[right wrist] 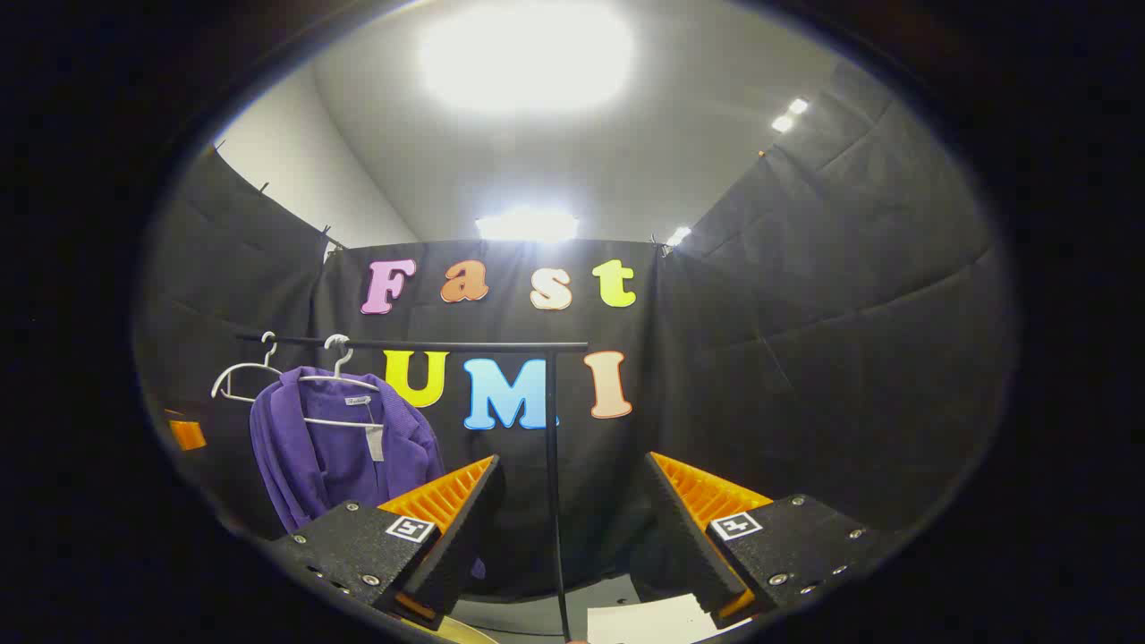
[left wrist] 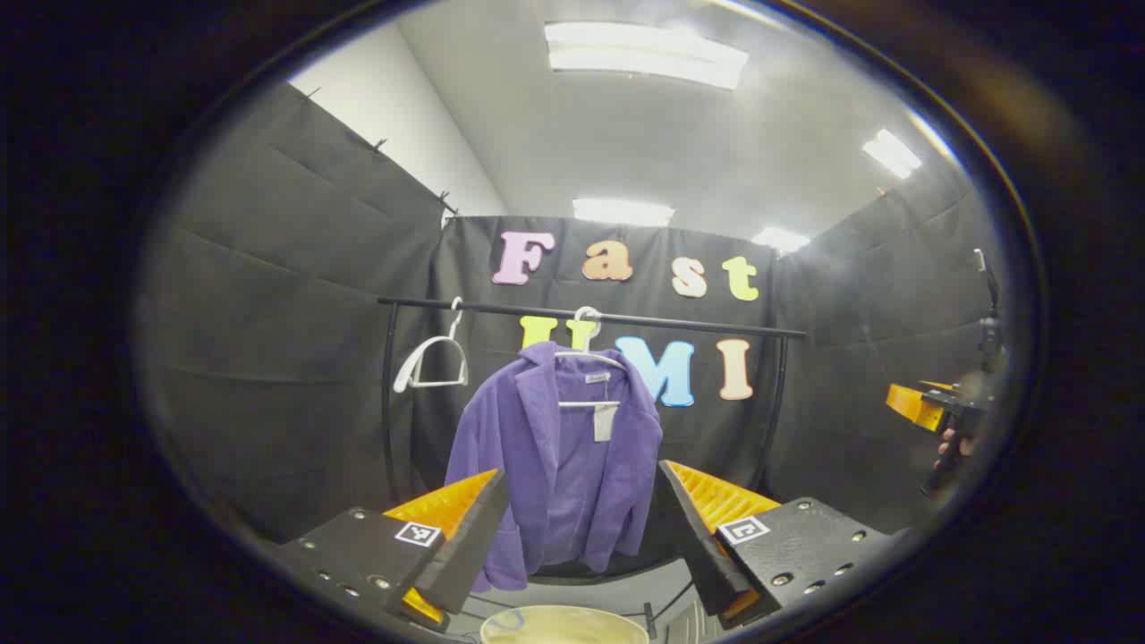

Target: Grasp the clothes on the hanger with both hands and then place them into the laundry hamper below.

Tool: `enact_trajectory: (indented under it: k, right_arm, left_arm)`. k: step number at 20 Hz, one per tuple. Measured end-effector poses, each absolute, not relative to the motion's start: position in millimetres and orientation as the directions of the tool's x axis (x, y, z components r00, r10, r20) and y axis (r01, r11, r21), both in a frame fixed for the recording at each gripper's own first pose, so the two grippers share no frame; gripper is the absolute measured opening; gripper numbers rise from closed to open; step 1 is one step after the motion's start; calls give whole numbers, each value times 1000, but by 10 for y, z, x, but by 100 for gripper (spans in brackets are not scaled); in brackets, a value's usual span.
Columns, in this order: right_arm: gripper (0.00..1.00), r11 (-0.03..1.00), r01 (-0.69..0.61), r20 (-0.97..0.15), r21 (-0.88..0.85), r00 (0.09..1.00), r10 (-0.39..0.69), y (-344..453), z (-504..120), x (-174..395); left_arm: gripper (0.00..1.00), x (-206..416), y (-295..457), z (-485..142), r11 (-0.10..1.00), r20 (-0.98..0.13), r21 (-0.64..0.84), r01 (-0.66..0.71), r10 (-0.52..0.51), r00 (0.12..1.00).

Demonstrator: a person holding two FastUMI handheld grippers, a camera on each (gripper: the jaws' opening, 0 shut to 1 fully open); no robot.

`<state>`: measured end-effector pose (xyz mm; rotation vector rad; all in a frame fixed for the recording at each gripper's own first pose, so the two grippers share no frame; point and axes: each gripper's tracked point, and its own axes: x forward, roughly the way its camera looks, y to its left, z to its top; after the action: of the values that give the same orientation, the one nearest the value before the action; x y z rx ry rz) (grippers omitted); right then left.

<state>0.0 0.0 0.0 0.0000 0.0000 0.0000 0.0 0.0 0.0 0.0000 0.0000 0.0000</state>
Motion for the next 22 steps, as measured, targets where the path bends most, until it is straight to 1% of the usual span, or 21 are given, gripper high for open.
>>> enact_trajectory:
  k: [1,2,3,4,5,7,9,10,11,17,20,21,22]
  right_arm:
    - [96,1000,3,-6,3,1000,-3,2,-5,-6]
    - [96,1000,6,-11,6,1000,-6,4,-20,-22]
    - [96,1000,11,-12,7,1000,-11,-1,-18,-46]
    - [96,1000,15,-7,4,1000,-15,-2,-2,-64]
    - [96,1000,19,7,0,1000,-19,-9,30,-91]
    - [96,1000,23,32,-17,999,-23,-4,93,-151]
    - [96,999,35,34,-33,999,-34,-34,88,-205]
    - [96,998,44,29,-35,999,-43,-57,71,-226]
    - [96,998,49,22,-29,999,-49,-69,56,-246]
    - [96,996,87,13,-10,996,-86,-133,2,-288]
    - [96,996,83,-9,-21,997,-83,-47,-24,-263]
    - [96,997,74,-20,-24,997,-75,7,-30,-257]
    - [96,997,68,-26,-28,997,-69,53,-13,-234]
  left_arm:
    - [96,50,-17,-35,1000,-7,7,5,-5,1000]
    - [100,96,-40,-40,1000,-12,11,13,-13,1000]
    - [100,142,-78,-37,1000,-11,12,25,-25,1000]
    - [96,187,-112,-27,999,-10,13,38,-38,999]
    - [100,216,-130,-27,999,-9,16,48,-48,999]
    - [96,270,-182,-26,998,-7,23,64,-64,998]
    - [95,313,-244,-63,996,-13,18,84,-84,996]
    - [96,335,-290,-80,995,-14,14,97,-97,995]
    - [100,360,-336,-78,994,-14,10,109,-109,994]
    - [100,502,-437,-197,987,-29,18,157,-156,987]
    - [100,576,-443,-293,987,-47,-4,162,-162,986]
    - [95,601,-435,-315,986,-51,-14,166,-166,985]
    - [95,626,-421,-323,986,-52,-15,168,-168,984]
